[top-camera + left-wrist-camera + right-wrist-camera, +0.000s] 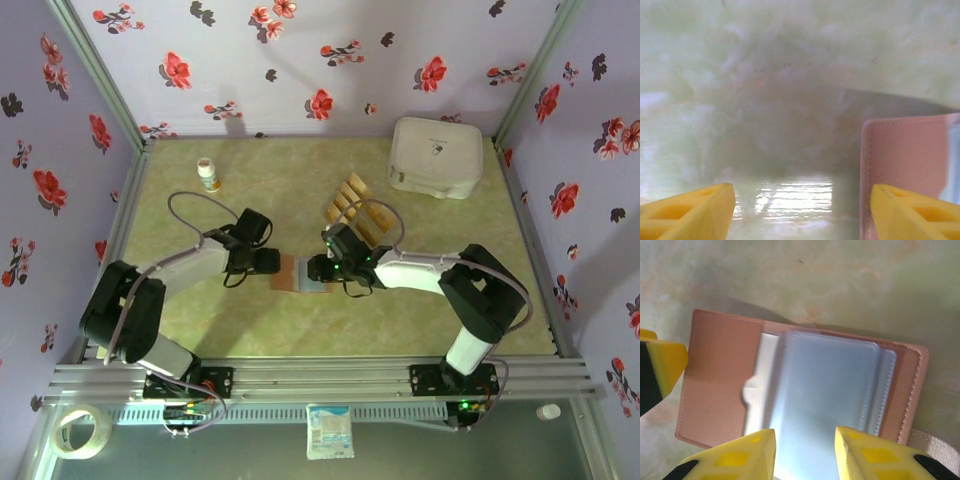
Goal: Put the credit cards into the card holder
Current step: Open the card holder at the bottom-center of the table.
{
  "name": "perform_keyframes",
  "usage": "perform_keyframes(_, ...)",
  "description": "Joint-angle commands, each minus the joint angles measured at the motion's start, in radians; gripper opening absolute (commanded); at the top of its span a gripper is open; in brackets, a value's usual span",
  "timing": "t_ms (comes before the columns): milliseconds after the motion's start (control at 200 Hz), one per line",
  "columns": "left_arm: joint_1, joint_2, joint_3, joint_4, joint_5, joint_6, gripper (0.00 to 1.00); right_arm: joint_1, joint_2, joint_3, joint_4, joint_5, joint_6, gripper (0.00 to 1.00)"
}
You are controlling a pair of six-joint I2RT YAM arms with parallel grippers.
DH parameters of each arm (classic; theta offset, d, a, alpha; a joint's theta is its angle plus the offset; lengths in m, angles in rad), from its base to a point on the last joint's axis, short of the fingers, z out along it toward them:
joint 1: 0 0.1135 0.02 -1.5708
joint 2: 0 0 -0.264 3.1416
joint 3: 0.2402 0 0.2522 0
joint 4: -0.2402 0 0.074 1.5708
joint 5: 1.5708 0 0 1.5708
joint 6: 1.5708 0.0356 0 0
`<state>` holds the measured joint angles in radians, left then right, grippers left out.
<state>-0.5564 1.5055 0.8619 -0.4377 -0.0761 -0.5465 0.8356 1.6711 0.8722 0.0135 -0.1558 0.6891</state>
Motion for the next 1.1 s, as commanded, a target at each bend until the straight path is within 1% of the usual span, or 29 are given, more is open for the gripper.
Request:
perform_keyframes(0, -0.008, -0.08, 0.06, -0.047, 0.0, 0.004, 0.9, -0.006, -0.057, 0.036, -0.067, 0.03, -0.034, 0.36)
perform_keyframes(10, -0.008, -0.085, 0.062, -0.048, 0.002, 0.001, 0.91, -0.007, -0.059, 0.036, -0.068, 0.032, -0.034, 0.36)
perform_keyframes(25, -0.01, -0.092, 0.065, -0.051, 0.0, -0.002, 0.98, -0.008, -0.063, 0.036, -0.072, 0.034, -0.036, 0.36)
perform_keyframes(45, -0.011, -0.099, 0.069, -0.05, 0.002, -0.006, 1.0, -0.007, -0.066, 0.036, -0.075, 0.037, -0.038, 0.36)
perform_keyframes(190, -0.02, -0.158, 0.072, -0.022, 0.035, -0.045, 1.0, -0.017, -0.077, 0.02, -0.085, 0.055, -0.039, 0.35)
perform_keyframes(345, -0.03, -0.206, 0.045, 0.07, 0.125, -0.099, 1.0, -0.032, -0.077, -0.016, -0.071, 0.062, -0.034, 0.32)
perform_keyframes(465, -0.032, -0.214, 0.012, 0.15, 0.181, -0.147, 1.0, -0.046, -0.085, -0.04, -0.057, 0.071, -0.03, 0.31)
perform_keyframes(645, -0.037, -0.163, -0.005, 0.238, 0.266, -0.2, 1.0, -0.055, -0.088, -0.059, -0.046, 0.069, -0.03, 0.3)
perform_keyframes(755, -0.057, -0.121, 0.008, 0.278, 0.299, -0.214, 1.0, -0.059, -0.09, -0.07, -0.039, 0.067, -0.03, 0.3)
perform_keyframes(890, -0.081, -0.063, 0.035, 0.286, 0.302, -0.215, 1.0, -0.067, -0.095, -0.088, -0.026, 0.066, -0.029, 0.3)
perform_keyframes(1095, -0.079, 0.033, 0.043, 0.246, 0.297, -0.18, 1.0, -0.08, -0.102, -0.133, 0.003, 0.066, -0.018, 0.3)
